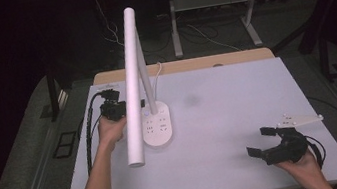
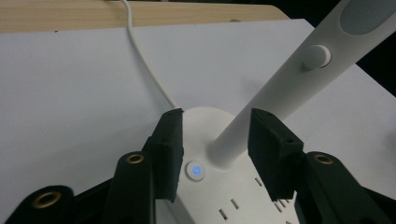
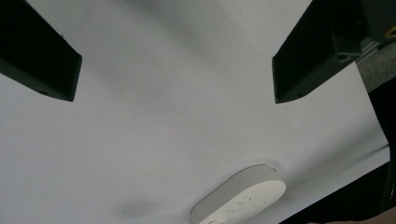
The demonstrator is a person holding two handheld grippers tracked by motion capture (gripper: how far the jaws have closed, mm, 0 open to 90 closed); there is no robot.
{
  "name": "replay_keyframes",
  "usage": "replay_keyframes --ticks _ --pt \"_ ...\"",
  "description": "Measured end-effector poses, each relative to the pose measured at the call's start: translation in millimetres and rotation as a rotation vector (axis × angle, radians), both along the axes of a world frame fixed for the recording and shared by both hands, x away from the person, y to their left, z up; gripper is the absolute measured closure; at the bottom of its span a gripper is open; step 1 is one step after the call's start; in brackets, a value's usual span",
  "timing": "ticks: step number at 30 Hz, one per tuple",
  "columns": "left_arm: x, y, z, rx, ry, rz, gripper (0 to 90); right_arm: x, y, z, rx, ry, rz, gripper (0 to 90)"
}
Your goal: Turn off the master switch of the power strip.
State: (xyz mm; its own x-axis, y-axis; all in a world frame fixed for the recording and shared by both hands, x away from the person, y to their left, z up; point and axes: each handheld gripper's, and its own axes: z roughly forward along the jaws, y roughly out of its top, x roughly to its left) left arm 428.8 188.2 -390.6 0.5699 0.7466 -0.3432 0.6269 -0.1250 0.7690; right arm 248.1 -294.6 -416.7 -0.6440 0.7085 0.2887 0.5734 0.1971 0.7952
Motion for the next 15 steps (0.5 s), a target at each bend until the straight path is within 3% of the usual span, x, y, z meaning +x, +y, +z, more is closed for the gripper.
replay_keyframes --ticks 15 --pt "6.7 -2.9 -11.5 -0.023 0.035 0.021 72.2 0.0 -0.6 -0.1 -0.004 0.002 0.002 0.7"
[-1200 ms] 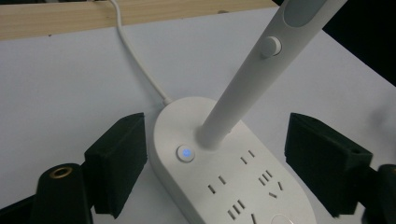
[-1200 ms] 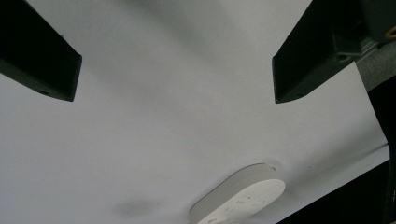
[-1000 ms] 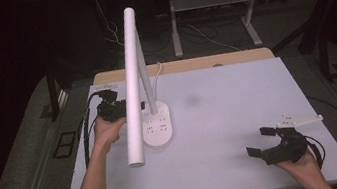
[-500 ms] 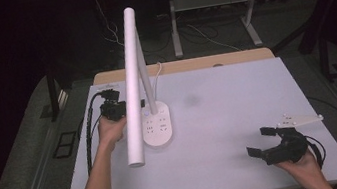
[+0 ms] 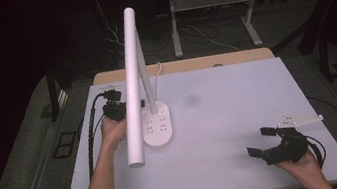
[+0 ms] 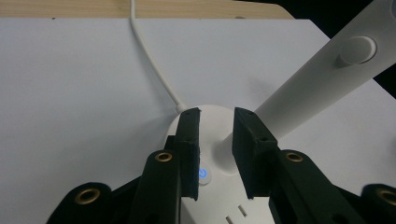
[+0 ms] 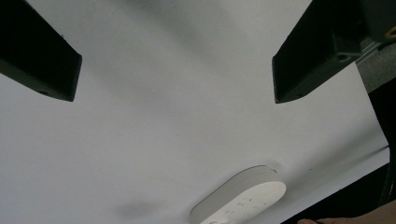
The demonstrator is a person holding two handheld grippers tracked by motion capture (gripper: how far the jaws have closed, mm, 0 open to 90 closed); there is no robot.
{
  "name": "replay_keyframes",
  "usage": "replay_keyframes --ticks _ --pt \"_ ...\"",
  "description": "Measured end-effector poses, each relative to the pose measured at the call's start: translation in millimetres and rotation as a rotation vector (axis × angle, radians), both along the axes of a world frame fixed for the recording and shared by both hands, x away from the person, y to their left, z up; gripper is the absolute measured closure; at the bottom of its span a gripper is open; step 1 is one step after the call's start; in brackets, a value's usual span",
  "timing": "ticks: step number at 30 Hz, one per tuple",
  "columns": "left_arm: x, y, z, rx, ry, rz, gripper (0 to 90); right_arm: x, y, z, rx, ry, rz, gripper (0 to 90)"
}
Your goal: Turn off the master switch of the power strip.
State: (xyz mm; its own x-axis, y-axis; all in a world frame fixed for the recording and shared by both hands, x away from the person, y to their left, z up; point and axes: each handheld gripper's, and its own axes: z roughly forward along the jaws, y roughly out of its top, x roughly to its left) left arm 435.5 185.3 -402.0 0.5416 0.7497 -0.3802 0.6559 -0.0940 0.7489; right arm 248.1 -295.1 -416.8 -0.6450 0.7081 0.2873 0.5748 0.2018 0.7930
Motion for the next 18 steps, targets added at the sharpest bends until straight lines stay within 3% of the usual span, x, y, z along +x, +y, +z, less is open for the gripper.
replay_keyframes --ticks 13,18 --pt "3.0 -0.3 -9.9 0.015 0.035 0.014 88.3 0.0 -0.2 -0.3 -0.003 0.000 0.002 0.8" --pt "3.2 0.4 -15.8 0.022 0.053 0.005 89.4 0.0 -0.6 -0.4 -0.002 -0.003 0.001 0.7"
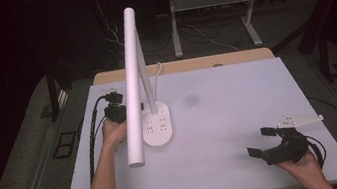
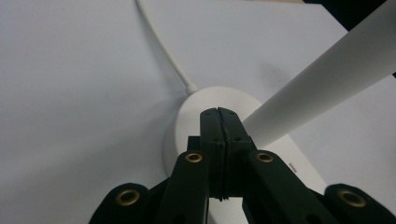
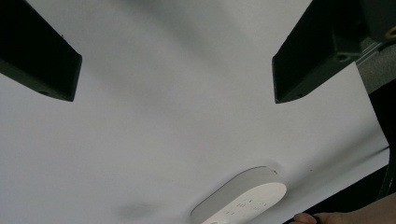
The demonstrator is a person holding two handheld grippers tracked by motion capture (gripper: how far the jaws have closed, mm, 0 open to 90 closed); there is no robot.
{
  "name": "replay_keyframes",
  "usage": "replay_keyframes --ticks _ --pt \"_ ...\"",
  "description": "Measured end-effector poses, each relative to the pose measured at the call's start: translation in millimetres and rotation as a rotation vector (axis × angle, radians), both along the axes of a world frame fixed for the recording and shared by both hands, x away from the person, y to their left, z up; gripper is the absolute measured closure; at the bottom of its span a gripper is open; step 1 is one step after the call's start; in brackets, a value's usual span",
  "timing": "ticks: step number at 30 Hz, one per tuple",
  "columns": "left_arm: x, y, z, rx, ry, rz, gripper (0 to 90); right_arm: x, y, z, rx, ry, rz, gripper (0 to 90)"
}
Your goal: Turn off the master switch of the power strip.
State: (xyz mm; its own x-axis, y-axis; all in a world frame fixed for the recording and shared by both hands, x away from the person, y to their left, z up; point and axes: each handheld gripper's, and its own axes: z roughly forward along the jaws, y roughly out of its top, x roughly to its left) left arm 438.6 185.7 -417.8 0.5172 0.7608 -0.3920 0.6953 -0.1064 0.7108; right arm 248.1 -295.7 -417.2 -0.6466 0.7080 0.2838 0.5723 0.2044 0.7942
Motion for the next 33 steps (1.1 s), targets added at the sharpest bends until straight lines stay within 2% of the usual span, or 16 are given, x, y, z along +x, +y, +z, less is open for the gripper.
replay_keyframes --ticks 7,15,19,22,23,25,27,29,33 --pt "-0.6 -0.4 -7.6 0.006 0.014 -0.002 89.4 -0.1 0.2 -0.2 -0.001 0.002 0.000 0.7" --pt "-0.8 -5.2 -11.3 0.015 0.021 -0.030 89.6 0.0 0.2 -0.4 -0.002 0.002 0.001 0.7" --pt "-0.8 -5.9 -12.6 0.014 0.042 -0.012 89.9 -0.3 -0.3 0.0 -0.003 -0.001 0.001 0.7" --pt "-0.5 -4.1 -14.4 -0.005 0.049 -0.008 90.0 -1.2 -1.0 0.6 -0.007 0.000 -0.007 0.7" --pt "-0.9 -3.8 -15.6 -0.024 0.051 0.002 90.0 -1.5 -1.3 0.6 -0.007 0.001 -0.009 0.8" --pt "-0.8 -3.2 -16.1 -0.030 0.053 0.002 90.0 -1.6 -2.1 0.4 -0.006 0.003 -0.012 0.7" --pt "-0.8 -3.7 -15.6 -0.024 0.054 0.003 90.0 -0.9 -2.5 0.2 -0.010 0.003 -0.010 0.8" --pt "-0.5 -6.5 -12.6 0.013 0.057 0.000 90.0 -0.6 -2.1 0.0 -0.011 0.000 -0.007 0.8" --pt "-0.1 -9.0 -10.2 0.030 0.072 -0.015 90.0 -1.6 -0.2 0.0 -0.012 0.000 -0.007 0.8"
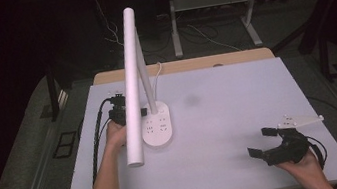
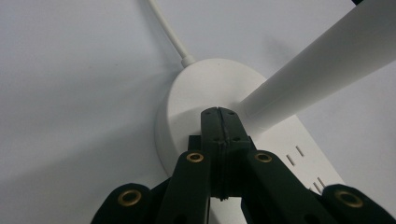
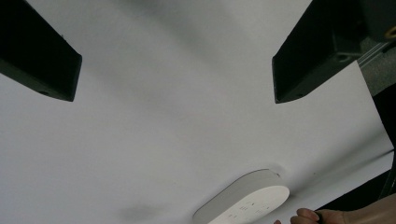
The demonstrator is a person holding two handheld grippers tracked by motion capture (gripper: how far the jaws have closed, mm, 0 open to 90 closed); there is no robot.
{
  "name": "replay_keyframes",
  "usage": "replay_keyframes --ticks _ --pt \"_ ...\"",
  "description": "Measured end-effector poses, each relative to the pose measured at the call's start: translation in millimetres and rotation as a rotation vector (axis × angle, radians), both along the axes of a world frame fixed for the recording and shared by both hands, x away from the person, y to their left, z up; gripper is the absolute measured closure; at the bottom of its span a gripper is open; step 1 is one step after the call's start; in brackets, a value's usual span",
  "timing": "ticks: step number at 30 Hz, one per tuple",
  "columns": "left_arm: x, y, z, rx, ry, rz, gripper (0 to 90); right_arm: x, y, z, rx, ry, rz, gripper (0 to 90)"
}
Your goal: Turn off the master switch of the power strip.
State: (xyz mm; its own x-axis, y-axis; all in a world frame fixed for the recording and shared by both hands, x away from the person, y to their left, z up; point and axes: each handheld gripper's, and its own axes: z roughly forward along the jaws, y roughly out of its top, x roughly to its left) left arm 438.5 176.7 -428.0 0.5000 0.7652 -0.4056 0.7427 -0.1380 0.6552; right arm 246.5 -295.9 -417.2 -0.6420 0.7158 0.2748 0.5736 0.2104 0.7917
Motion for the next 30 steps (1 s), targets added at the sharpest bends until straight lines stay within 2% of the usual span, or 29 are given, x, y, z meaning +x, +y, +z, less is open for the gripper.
replay_keyframes --ticks 3,7,12,16,18,19,26,30 --pt "-0.4 0.5 -1.0 -0.018 0.011 0.019 90.0 -0.5 0.2 0.0 -0.007 -0.003 0.006 0.7" --pt "-0.3 -2.8 1.6 0.012 0.016 0.023 90.0 -0.6 0.3 0.0 -0.007 -0.001 0.008 0.7" --pt "0.3 -3.3 1.2 0.008 0.032 0.034 90.0 -1.3 0.5 0.7 -0.006 -0.004 0.009 0.8" --pt "-1.5 -6.4 3.3 0.038 0.020 0.041 90.0 -1.4 0.1 0.7 -0.005 -0.005 0.009 0.8" --pt "-2.7 -7.1 4.4 0.055 0.000 0.031 90.0 -0.9 -0.5 0.3 -0.002 -0.009 0.007 0.7" --pt "-3.1 -5.5 6.3 0.065 -0.023 0.036 90.0 -1.1 -0.8 0.4 0.000 -0.002 0.004 0.7" --pt "-3.5 -3.8 4.9 0.058 -0.044 0.011 90.0 0.0 -4.0 -0.6 0.003 0.008 -0.009 0.7" --pt "-4.4 -4.0 7.8 0.038 -0.068 0.004 89.6 0.3 -4.7 -1.5 0.000 0.006 -0.010 0.7"
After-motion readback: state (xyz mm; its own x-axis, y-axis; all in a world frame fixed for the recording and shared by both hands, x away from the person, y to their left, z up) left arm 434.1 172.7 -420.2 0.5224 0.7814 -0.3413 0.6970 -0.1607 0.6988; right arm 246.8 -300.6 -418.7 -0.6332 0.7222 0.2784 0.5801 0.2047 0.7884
